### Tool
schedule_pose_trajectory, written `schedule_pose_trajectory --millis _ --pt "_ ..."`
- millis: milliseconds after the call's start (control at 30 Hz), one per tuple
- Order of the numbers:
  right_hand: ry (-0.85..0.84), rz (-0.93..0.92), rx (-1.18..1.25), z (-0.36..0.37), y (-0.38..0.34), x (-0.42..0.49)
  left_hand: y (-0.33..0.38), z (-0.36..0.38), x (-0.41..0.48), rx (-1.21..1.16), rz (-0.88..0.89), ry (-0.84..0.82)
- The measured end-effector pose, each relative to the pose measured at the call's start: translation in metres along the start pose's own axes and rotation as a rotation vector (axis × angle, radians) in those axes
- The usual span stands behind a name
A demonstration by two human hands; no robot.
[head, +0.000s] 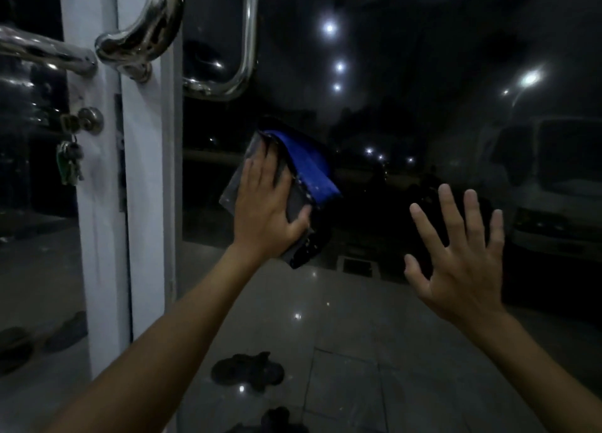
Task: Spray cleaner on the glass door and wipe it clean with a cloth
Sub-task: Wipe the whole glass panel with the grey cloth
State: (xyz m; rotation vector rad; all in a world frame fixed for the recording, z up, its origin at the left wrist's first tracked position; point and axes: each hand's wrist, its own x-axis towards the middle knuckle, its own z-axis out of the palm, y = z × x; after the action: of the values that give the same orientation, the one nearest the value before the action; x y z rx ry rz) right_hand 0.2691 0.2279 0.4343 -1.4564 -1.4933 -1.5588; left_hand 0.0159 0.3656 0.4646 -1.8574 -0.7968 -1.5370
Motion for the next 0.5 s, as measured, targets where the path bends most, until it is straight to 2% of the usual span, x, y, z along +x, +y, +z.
schedule_pose_trajectory --millis 167,333,400,500 --pt "0.004 -0.063 -0.016 -0.005 0.012 -0.003 -0.038 -0.013 0.021 0.018 -0.335 0.074" --pt "0.019 -0.043 0.002 -0.015 0.026 -0.007 -0.031 -0.018 0.019 -0.163 -0.765 0.239" --pt "0.026 -0.013 0.010 -0.018 0.036 -0.007 -0.023 -0.017 0.013 -0.206 -0.796 0.241" --pt "0.028 0.039 0.008 -0.025 0.056 -0.011 0.004 -0.011 0.002 -0.185 -0.644 0.186"
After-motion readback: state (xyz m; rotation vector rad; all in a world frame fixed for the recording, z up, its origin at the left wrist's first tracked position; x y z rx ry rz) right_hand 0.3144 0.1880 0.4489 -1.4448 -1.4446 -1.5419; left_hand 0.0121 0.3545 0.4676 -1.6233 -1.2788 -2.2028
